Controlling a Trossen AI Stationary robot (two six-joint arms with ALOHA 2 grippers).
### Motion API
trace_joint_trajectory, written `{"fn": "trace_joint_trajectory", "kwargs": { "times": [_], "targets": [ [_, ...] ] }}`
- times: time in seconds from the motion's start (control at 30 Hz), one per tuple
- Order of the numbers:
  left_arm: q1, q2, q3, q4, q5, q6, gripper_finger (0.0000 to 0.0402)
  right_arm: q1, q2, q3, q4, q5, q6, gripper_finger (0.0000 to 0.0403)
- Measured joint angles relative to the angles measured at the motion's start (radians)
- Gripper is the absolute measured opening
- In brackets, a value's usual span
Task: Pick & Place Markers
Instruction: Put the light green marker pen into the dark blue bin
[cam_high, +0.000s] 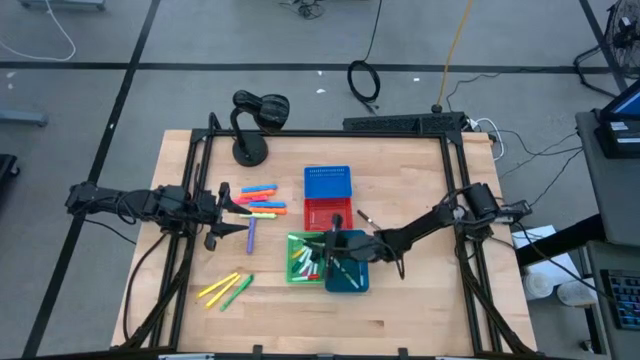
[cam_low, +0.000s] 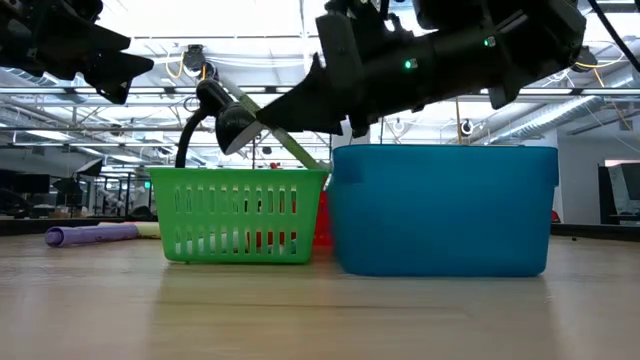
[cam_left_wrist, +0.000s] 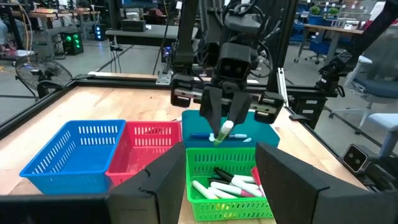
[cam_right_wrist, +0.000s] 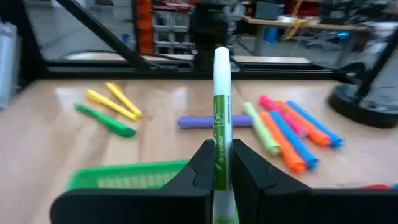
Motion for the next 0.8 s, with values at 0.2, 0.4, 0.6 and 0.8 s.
{"fn": "trace_joint_trajectory", "kwargs": {
  "times": [0.2,0.4,0.6,0.8],
  "targets": [
    [0.000,0.000,0.000,0.000,0.000,0.000,0.0198,0.024,-0.033,-0.001,-0.055,0.137,-0.092,0.0018],
    [0.000,0.000,0.000,0.000,0.000,0.000,0.0198,0.041,-0.051,-0.001,-0.120,0.329,-0.136,0.0018],
    [0.000,0.000,0.000,0.000,0.000,0.000,0.0198,0.056,-0.051,-0.001,-0.105,0.379,-0.152,0.0018],
    [0.000,0.000,0.000,0.000,0.000,0.000,0.0198,0.098,-0.053,-0.001,-0.123,0.308,-0.077,0.0018]
  ]
}}
